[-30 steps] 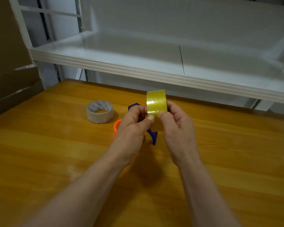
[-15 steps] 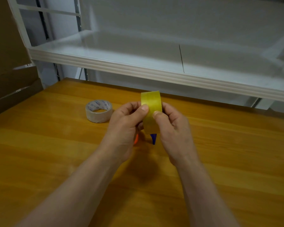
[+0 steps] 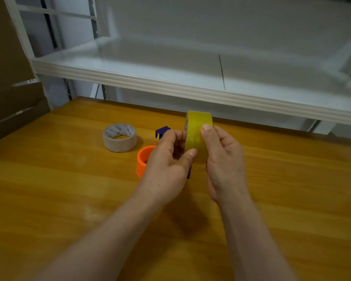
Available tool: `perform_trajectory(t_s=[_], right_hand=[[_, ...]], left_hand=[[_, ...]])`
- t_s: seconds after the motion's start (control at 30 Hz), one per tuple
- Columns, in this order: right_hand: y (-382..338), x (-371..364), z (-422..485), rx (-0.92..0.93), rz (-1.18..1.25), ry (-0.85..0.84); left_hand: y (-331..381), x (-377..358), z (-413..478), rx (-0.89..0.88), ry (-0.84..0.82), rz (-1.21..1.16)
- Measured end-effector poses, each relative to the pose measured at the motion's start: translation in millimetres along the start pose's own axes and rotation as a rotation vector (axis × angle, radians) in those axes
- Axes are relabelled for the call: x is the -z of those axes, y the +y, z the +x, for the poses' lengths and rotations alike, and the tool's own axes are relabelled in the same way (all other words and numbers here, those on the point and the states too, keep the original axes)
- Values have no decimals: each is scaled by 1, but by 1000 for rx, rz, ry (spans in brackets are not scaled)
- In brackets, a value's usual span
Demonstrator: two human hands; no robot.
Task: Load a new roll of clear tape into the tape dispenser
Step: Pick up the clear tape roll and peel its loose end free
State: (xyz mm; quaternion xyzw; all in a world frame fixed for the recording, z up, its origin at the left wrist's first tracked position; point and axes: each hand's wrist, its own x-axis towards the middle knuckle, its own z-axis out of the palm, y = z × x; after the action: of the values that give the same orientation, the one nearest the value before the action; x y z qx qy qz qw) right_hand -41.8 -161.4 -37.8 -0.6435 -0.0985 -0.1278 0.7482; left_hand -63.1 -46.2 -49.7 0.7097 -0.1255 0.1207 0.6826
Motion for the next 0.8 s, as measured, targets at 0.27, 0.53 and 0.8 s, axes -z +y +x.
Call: perform_trajectory(t_s=[0.27,0.53,0.8], right_hand=[[1,-7,-3,101,-184,-120],[4,-12,-6,136,-353,-278],[2,-10,-10,94,-364,-308]], left_hand=[[1,3,4,36,128,-169],[4,16,10,204,209,-385],[11,25,14,255,220,-538]])
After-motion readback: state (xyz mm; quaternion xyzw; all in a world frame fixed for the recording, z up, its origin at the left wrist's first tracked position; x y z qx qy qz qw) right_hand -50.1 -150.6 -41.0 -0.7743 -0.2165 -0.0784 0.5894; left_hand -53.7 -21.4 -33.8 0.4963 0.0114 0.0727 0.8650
